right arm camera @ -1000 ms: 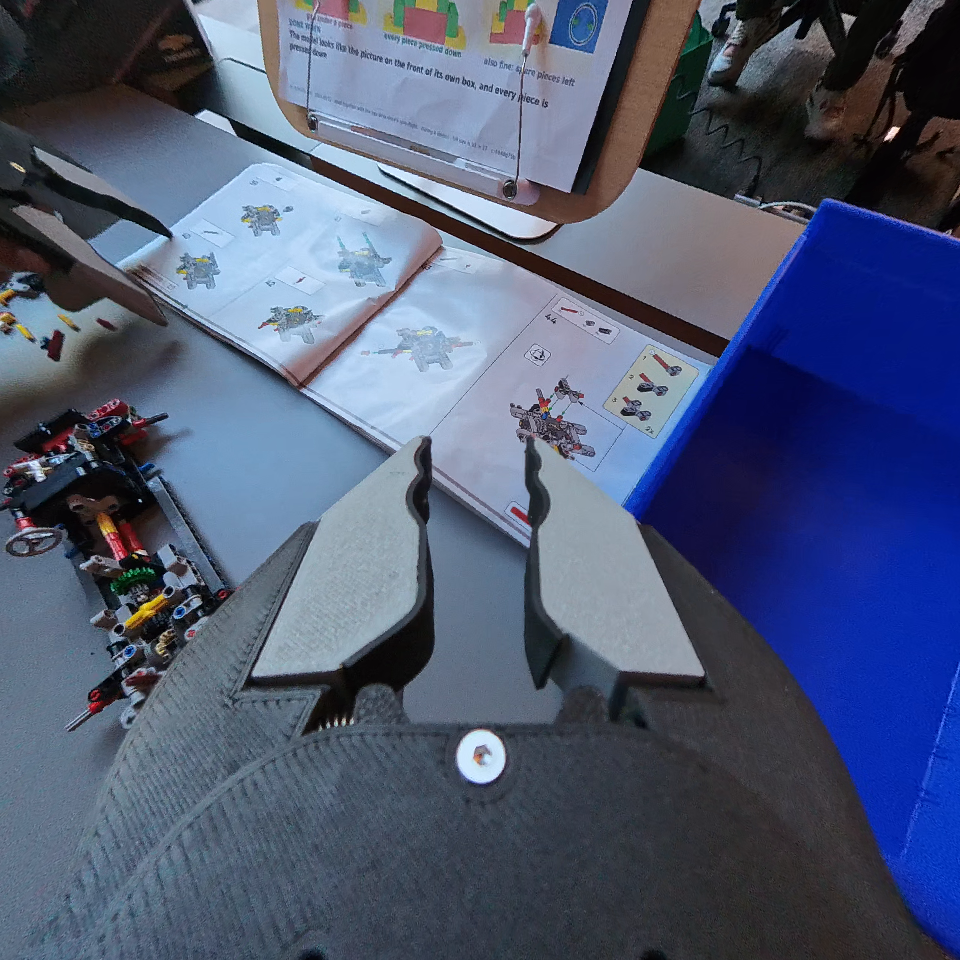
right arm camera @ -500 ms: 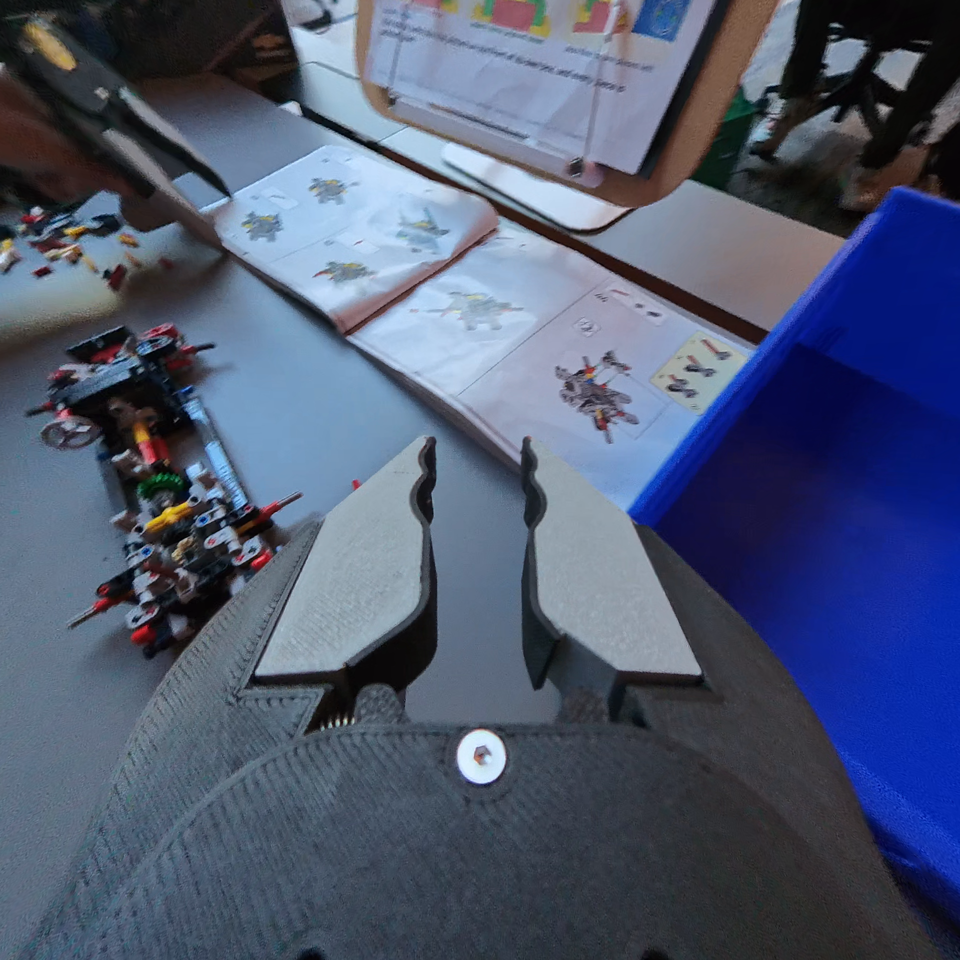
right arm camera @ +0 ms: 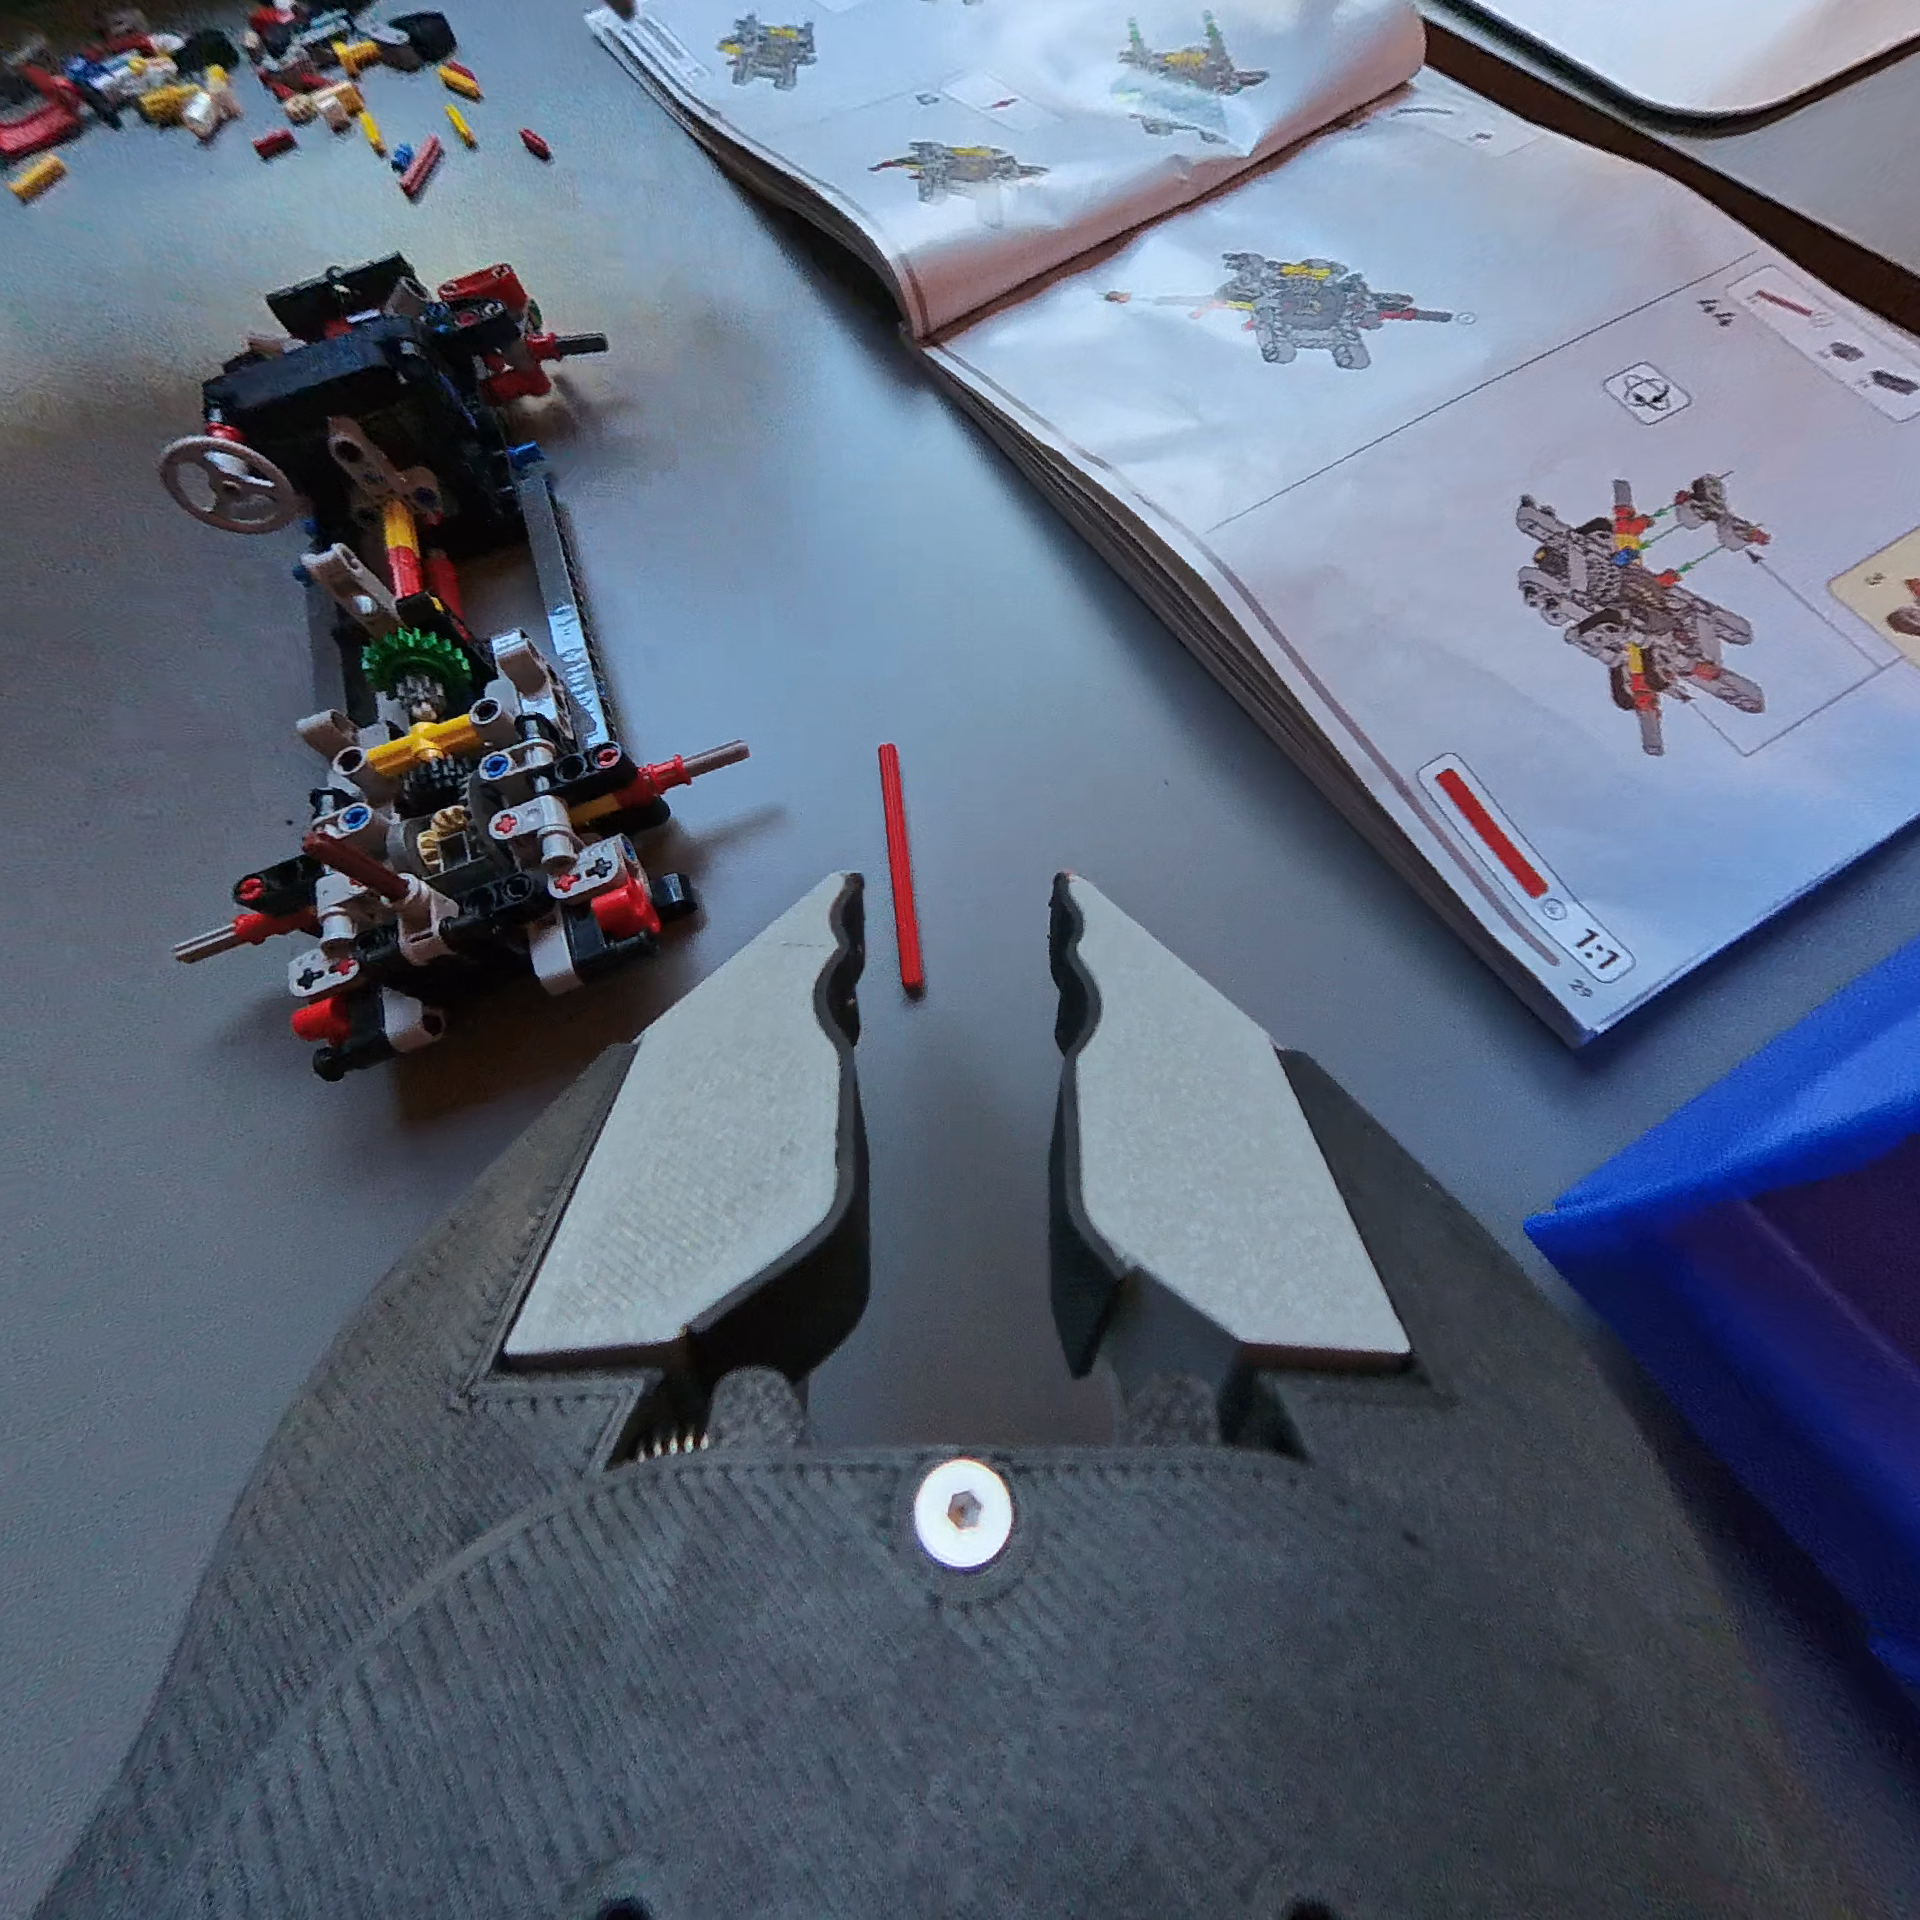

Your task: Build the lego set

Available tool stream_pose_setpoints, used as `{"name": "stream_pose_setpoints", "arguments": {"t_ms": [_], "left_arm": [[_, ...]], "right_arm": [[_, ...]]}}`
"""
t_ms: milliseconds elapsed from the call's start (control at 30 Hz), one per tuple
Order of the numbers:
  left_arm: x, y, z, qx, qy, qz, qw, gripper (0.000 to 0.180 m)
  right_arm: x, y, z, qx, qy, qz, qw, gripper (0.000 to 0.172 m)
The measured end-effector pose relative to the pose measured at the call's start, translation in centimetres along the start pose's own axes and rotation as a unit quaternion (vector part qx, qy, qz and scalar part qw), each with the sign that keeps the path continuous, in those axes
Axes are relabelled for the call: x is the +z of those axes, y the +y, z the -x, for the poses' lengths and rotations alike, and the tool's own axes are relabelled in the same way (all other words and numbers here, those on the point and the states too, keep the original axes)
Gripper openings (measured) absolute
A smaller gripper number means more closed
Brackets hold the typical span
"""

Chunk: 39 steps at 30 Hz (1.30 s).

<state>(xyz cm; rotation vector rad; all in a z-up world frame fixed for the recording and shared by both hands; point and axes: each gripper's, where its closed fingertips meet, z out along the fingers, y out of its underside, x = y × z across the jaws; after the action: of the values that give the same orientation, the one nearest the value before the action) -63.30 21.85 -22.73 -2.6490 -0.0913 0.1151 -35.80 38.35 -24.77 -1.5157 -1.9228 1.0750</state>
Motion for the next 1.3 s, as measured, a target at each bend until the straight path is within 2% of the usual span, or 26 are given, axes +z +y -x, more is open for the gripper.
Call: {"name": "stream_pose_setpoints", "arguments": {"t_ms": [167,267,367,533,767,933,1100,1200,1300], "left_arm": [[3.1,-8.0,-8.1,0.108,0.072,-0.049,0.990,0.074],[6.9,-10.0,-9.4,0.148,0.061,-0.023,0.987,0.074],[9.5,-9.5,-9.2,0.156,0.058,0.018,0.986,0.073],[9.2,-9.0,-7.6,0.105,0.047,-0.011,0.993,0.045],[7.1,-4.5,-4.9,0.046,0.056,-0.010,0.997,0.042],[5.8,-3.4,-3.5,0.028,0.031,-0.062,0.997,0.042],[1.1,-4.0,-5.5,-0.021,0.059,-0.156,0.986,0.058],[-1.1,-3.2,-5.8,-0.026,0.035,-0.198,0.979,0.060],[-1.9,-1.6,-5.3,-0.029,0.009,-0.213,0.977,0.060]], "right_arm": [[-0.2,0.9,0.2,0.005,-0.010,0.005,1.000,0.034],[-0.1,1.6,0.2,0.007,-0.011,0.015,1.000,0.034],[-0.1,2.1,-0.1,0.006,-0.001,0.027,1.000,0.034],[-0.5,2.0,-0.6,0.014,0.007,0.026,1.000,0.032],[-1.7,1.3,-1.1,0.034,0.012,-0.003,0.999,0.031],[-1.4,0.8,-0.5,0.037,-0.005,-0.017,0.999,0.031],[-1.4,0.7,-1.0,0.017,0.021,-0.020,0.999,0.029],[-1.9,-0.1,-1.5,0.018,0.034,-0.048,0.998,0.029],[-2.5,-1.0,-2.0,0.016,0.047,-0.081,0.995,0.028]]}}
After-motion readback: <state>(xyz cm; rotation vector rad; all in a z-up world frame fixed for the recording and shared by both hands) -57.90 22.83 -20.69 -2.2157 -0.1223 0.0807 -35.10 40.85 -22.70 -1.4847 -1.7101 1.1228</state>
